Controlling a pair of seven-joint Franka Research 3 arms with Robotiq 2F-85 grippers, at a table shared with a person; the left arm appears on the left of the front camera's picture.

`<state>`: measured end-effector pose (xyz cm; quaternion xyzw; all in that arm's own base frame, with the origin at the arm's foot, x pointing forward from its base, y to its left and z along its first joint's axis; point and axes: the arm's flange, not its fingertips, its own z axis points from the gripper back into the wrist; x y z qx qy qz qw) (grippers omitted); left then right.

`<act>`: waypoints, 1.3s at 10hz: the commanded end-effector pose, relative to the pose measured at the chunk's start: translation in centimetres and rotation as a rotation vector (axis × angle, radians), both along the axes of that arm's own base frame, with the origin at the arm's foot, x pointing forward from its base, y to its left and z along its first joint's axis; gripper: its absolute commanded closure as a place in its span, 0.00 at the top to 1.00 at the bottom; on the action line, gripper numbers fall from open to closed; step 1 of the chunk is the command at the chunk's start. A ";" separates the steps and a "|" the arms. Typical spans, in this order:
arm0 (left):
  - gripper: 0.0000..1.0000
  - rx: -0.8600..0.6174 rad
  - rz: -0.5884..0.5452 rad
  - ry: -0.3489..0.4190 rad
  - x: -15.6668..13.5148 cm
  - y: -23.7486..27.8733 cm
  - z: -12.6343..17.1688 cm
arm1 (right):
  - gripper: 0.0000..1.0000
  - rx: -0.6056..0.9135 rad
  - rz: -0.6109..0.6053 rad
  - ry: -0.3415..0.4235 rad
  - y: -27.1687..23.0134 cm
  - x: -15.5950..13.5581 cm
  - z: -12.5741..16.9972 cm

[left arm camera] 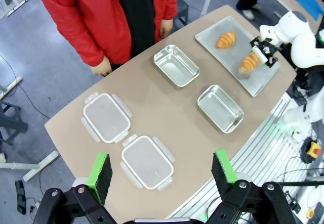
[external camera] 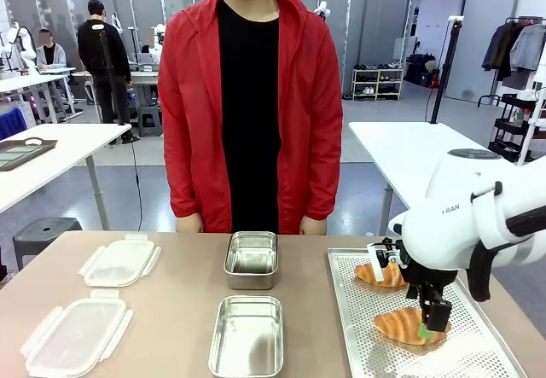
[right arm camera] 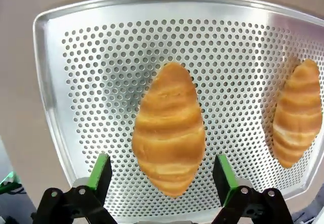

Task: Place the bread into the airtight container.
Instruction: Pick up a Butter Roll and place it into an empty Airtight Container.

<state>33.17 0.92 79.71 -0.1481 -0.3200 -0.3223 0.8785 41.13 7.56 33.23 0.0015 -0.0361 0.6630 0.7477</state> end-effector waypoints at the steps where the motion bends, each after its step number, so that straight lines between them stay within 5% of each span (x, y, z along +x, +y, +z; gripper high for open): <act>1: 1.00 -0.005 -0.010 -0.003 -0.2 -0.1 0.1 | 1.00 -0.012 -0.011 0.004 -0.1 0.5 -1.4; 3: 1.00 -0.005 -0.010 -0.003 -0.2 -0.1 0.1 | 1.00 -0.001 -0.053 0.045 -0.4 1.1 -2.3; 13: 1.00 -0.005 -0.010 -0.003 -0.2 -0.1 0.1 | 0.02 -0.006 -0.054 0.026 -0.2 0.9 -1.3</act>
